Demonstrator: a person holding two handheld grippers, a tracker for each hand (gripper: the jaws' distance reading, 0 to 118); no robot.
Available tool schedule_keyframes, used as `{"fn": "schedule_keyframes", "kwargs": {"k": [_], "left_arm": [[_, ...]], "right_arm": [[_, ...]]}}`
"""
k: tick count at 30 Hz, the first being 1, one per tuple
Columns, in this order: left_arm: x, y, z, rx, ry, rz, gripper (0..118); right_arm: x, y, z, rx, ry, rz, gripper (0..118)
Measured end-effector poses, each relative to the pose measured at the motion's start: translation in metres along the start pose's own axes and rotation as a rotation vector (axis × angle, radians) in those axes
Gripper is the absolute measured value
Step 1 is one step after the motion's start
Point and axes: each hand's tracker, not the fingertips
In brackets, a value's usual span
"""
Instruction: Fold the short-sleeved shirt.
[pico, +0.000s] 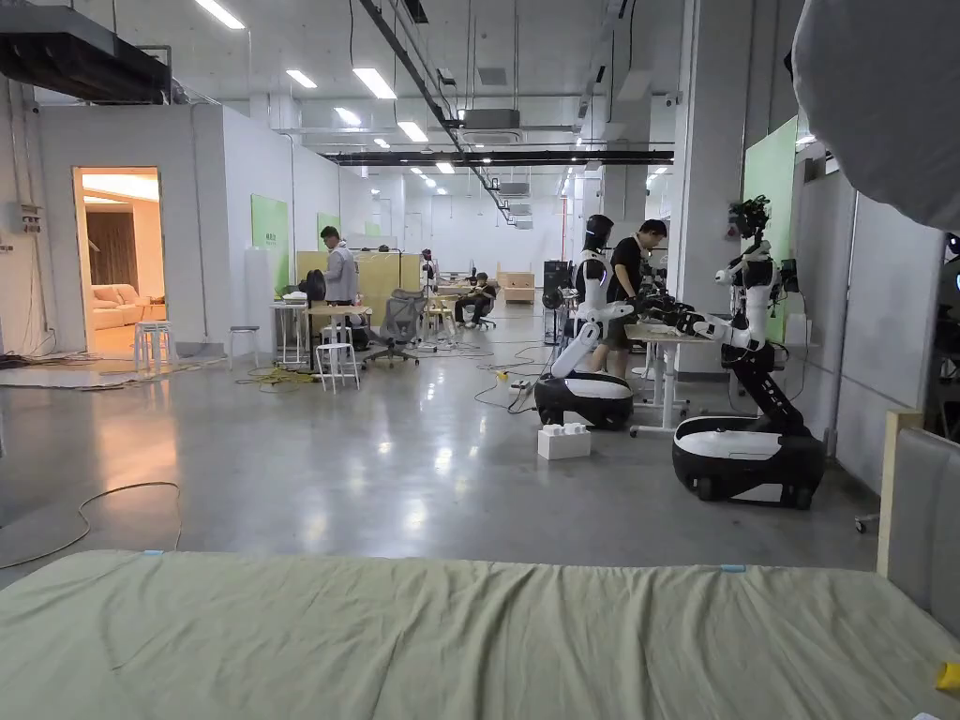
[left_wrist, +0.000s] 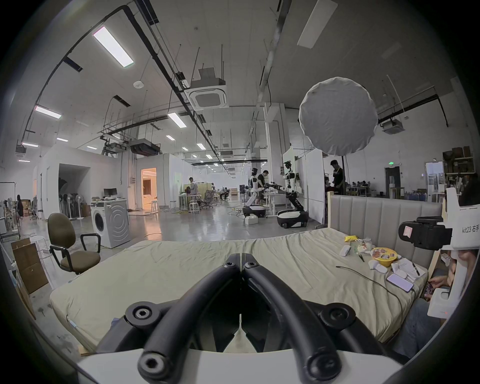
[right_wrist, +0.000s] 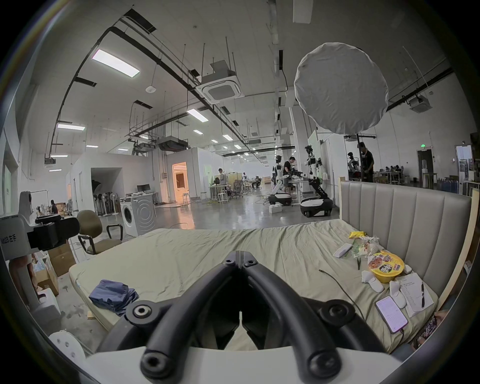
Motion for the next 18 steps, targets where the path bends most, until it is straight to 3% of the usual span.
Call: {"fn": "schedule_keyframes", "kwargs": {"k": [18], "left_arm": [[0.0003, 0.0007, -0.0018, 0.003, 0.008, 0.004, 0]], "right_arm": [[0.0021, -0.0021, -0.0029, -0.014, -0.019, -0.021, 1]]}}
